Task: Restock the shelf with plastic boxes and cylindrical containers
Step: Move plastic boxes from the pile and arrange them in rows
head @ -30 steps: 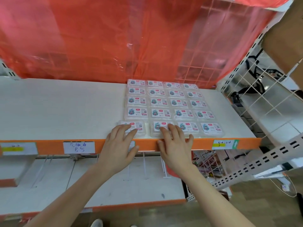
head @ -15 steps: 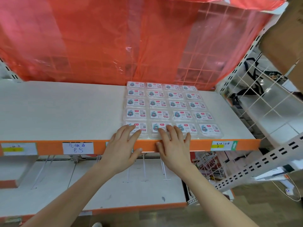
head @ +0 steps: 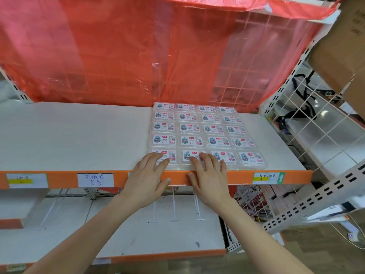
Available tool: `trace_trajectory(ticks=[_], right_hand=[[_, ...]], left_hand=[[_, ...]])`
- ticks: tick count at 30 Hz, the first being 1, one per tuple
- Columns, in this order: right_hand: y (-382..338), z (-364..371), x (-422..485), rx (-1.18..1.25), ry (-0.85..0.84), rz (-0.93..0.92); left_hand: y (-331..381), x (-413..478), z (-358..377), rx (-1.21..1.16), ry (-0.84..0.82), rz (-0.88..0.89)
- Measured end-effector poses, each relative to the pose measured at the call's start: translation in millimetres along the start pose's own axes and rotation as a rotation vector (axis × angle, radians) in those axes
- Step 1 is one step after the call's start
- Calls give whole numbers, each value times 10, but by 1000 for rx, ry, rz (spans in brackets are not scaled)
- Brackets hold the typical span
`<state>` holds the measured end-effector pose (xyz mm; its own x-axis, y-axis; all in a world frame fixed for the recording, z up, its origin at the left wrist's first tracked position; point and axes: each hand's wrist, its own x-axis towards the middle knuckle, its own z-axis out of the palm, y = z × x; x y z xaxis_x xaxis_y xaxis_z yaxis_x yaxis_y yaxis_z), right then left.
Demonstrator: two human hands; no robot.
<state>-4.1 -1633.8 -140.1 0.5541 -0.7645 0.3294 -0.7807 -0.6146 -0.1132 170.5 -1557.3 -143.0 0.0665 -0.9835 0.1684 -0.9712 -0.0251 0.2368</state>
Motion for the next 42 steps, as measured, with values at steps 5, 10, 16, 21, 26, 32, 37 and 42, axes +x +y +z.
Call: trace_trajectory(ticks=[5,10,16,21,26,32,37,42], right_hand=[[-142,-53,188,55,-19,-13],[-550,19,509,96,-66,-123],[-1295,199,791,135,-155,-293],[-2134,346,943,156,-197,-433],[-3212,441,1053,150,-214,-589],[-4440,528,1081,196,-219,-673],[-5177,655,1069,198,-251,-704],[-5724,797,1152,213,-315,-756]], left_hand=[[-101,24,-235,-19,28,-78],[-448,-117,-534,31,85,-257],[-1037,-559,-811,91,130,-476],[-1601,-1065,-1046,102,159,-628],[-2280,-1692,-1357,120,192,-725],[-3093,-2343,-1612,162,194,-770],[-3676,-2772,-1775,157,197,-799],[-4091,-3052,-1885,135,232,-858]])
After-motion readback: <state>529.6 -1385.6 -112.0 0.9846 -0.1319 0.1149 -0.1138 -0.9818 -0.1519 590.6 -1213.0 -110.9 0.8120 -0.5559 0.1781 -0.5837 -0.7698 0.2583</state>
